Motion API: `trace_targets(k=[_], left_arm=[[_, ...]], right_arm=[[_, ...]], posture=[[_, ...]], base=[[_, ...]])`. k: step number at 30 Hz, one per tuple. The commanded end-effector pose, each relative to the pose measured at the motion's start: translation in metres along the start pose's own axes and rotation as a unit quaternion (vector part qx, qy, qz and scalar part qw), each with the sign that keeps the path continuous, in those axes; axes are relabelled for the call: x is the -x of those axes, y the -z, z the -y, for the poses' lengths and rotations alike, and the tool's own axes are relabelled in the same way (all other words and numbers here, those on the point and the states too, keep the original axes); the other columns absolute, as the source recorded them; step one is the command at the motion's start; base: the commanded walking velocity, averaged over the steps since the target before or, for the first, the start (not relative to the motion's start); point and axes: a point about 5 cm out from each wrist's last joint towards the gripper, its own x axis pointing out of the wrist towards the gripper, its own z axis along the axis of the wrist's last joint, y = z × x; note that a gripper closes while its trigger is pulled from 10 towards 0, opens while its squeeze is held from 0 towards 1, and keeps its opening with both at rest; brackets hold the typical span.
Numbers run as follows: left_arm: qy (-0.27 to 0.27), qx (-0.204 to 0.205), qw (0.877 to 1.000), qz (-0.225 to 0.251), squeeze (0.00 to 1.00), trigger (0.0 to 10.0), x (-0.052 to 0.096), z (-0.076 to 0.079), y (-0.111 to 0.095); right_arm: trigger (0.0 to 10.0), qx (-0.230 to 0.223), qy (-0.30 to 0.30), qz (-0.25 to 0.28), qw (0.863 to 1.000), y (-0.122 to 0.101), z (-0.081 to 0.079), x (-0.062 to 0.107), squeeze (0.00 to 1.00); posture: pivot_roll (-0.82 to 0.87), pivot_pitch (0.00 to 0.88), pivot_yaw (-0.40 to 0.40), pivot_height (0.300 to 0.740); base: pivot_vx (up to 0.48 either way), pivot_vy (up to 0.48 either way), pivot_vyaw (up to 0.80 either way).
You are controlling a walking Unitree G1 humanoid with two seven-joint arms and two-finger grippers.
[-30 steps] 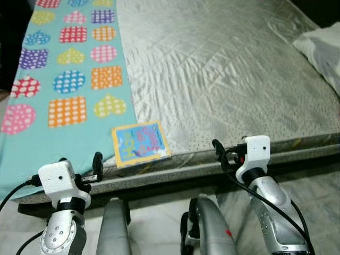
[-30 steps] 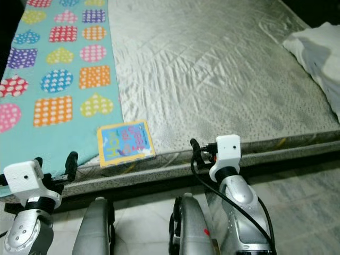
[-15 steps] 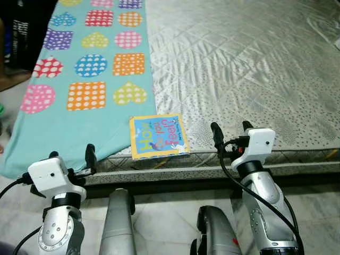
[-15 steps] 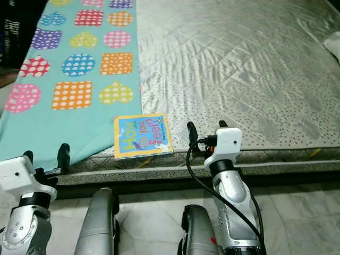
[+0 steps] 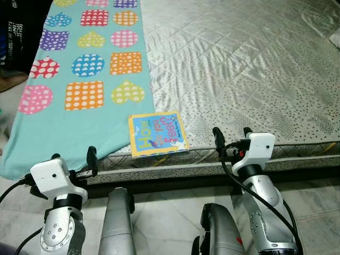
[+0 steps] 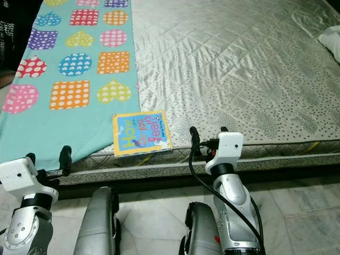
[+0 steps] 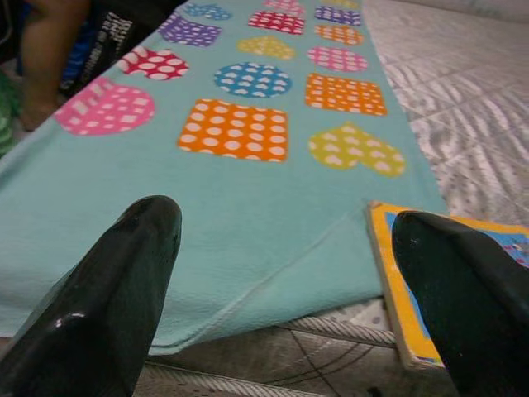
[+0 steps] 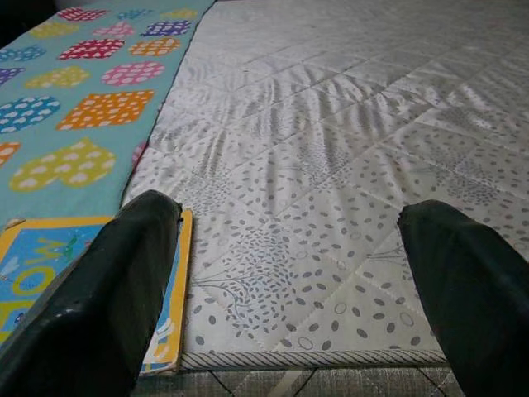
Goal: Clean up the room
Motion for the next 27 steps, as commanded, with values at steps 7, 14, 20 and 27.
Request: trace_targets(k=[7,14,20,27], left_arm=[[0.008,0.001,1.0,-0.009,0.0,10.0,0.0023,-0.0011,0.0036],[0.013,0.0,1.0,-0.011,0.0,10.0,0.0023,-0.0004,0.004],[0.016,-0.001,1.0,-0.012,0.0,10.0,0.0017,-0.0001,0.0042],[0.007,0.001,1.0,-0.016,0.0,10.0,0.0012,0.0001,0.0057]], right_arm=[[10.0,-0.001,-0.006,-0.008,1.0,0.0033,0.0001,0.0012,0.0],[10.0,-0.002,-0.004,-0.009,1.0,0.004,0.0004,0.0013,0.0],[10.0,-0.003,-0.004,-0.01,1.0,0.0046,0.0002,0.001,0.0],[10.0,-0.003,-0.005,-0.011,1.0,0.0053,0.0003,0.0009,0.0]], posture=[[0.11,0.285,-0.033,0.587],[0.11,0.285,-0.032,0.587],[0.11,0.281,-0.029,0.587],[0.11,0.278,-0.03,0.587]], base=[[0.288,0.0,0.0],[0.281,0.0,0.0],[0.268,0.0,0.0],[0.072,0.0,0.0]])
